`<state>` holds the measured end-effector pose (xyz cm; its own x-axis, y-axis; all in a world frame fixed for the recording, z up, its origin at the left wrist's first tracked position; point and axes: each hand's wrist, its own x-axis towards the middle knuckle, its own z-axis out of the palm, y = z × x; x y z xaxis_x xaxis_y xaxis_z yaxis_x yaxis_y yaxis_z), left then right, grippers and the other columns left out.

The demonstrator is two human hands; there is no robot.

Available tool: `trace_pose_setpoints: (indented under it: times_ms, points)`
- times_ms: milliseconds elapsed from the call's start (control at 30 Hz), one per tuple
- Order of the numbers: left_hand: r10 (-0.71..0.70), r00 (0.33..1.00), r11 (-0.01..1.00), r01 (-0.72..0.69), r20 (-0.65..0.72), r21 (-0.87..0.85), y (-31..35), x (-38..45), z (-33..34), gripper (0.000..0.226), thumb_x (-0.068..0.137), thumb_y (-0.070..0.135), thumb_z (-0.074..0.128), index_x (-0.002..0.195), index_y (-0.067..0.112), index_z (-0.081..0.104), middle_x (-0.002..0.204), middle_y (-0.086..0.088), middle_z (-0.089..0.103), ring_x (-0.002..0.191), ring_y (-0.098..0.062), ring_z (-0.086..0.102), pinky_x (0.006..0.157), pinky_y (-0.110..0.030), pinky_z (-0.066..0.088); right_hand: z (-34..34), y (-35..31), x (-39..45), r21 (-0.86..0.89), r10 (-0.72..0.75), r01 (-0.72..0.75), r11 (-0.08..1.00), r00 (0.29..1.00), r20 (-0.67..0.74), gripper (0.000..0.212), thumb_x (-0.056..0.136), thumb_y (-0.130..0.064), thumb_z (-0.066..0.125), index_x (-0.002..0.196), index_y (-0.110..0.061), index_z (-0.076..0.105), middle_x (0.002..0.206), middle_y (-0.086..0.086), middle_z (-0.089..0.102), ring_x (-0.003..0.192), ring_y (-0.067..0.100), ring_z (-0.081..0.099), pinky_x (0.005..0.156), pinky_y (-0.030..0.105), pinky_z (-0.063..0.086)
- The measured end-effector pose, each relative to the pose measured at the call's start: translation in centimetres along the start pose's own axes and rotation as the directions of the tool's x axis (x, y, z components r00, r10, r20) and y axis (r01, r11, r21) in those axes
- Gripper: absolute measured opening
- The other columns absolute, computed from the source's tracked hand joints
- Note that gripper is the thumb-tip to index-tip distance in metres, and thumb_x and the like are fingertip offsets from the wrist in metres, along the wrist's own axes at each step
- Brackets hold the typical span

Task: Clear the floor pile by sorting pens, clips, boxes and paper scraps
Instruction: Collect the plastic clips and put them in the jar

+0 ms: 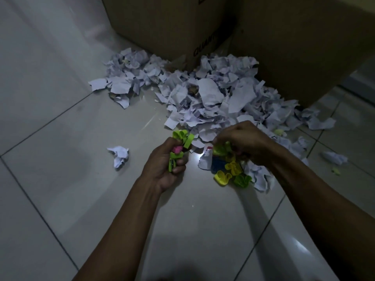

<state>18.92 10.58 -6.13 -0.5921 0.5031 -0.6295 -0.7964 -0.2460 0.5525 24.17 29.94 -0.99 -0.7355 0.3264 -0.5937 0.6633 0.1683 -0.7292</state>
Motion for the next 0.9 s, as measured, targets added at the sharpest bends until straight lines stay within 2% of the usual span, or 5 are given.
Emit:
trace_pose_setpoints:
  times_ms: [167,333,467,567,900]
  points:
    - [-0.001,1.0,1.0,0.001,-0.002,-0.013,0.0,0.0,-0.2,0.005,0.086,0.013,0.048,0.09,0.012,0.049,0.082,-0.008,0.05,0.038,-0.009,0.035,0.029,-0.013,0.021,-0.7,1.2,-1.1,0.61,0.119,-0.215,0.763,0.974,0.195,0.024,0.057,-0.021,0.078,0.076,-0.016,0.066,0.072,0.004,0.058,0.047,0.012,0.05,0.032,0.013,0.022]
    - [-0.004,1.0,1.0,0.004,-0.012,-0.007,0.0,-0.1,-0.1,0.008,0.086,0.013,0.049,0.094,0.012,0.048,0.084,-0.009,0.05,0.038,-0.009,0.036,0.03,-0.014,0.022,-0.2,1.0,-1.5,0.684,0.221,-0.216,0.697,0.972,0.082,0.012,0.076,0.003,0.065,0.077,-0.009,0.065,0.072,0.009,0.065,0.048,0.017,0.062,0.03,0.015,0.034]
    - [0.003,1.0,1.0,-0.003,-0.016,0.003,0.1,0.0,-0.3,0.007,0.086,0.013,0.05,0.093,0.012,0.048,0.085,-0.009,0.049,0.038,-0.009,0.036,0.03,-0.013,0.022,0.1,1.0,-0.9,-0.038,-0.104,0.098,0.994,0.973,-0.207,0.012,0.073,-0.008,0.075,0.081,-0.016,0.077,0.079,0.0,0.072,0.06,0.016,0.066,0.048,0.031,0.051]
    - [0.007,1.0,1.0,-0.006,-0.018,0.012,0.1,-0.1,-0.2,0.006,0.086,0.013,0.049,0.092,0.012,0.05,0.085,-0.009,0.049,0.038,-0.009,0.035,0.03,-0.014,0.021,1.3,0.8,-0.2,-0.679,-0.352,0.204,0.705,0.932,-0.085,0.033,0.067,-0.039,0.082,0.098,-0.029,0.076,0.098,-0.008,0.072,0.087,0.016,0.066,0.074,0.03,0.055]
    - [0.015,0.998,1.0,-0.014,-0.061,0.017,0.3,-0.4,-0.3,0.003,0.087,0.012,0.05,0.084,0.011,0.051,0.085,-0.011,0.052,0.04,-0.01,0.035,0.032,-0.013,0.021,3.2,1.4,1.0,-0.895,-0.482,0.203,0.398,0.876,-0.015,0.012,0.079,-0.028,0.064,0.077,-0.016,0.061,0.081,0.011,0.056,0.086,0.034,0.063,0.062,0.031,0.034]
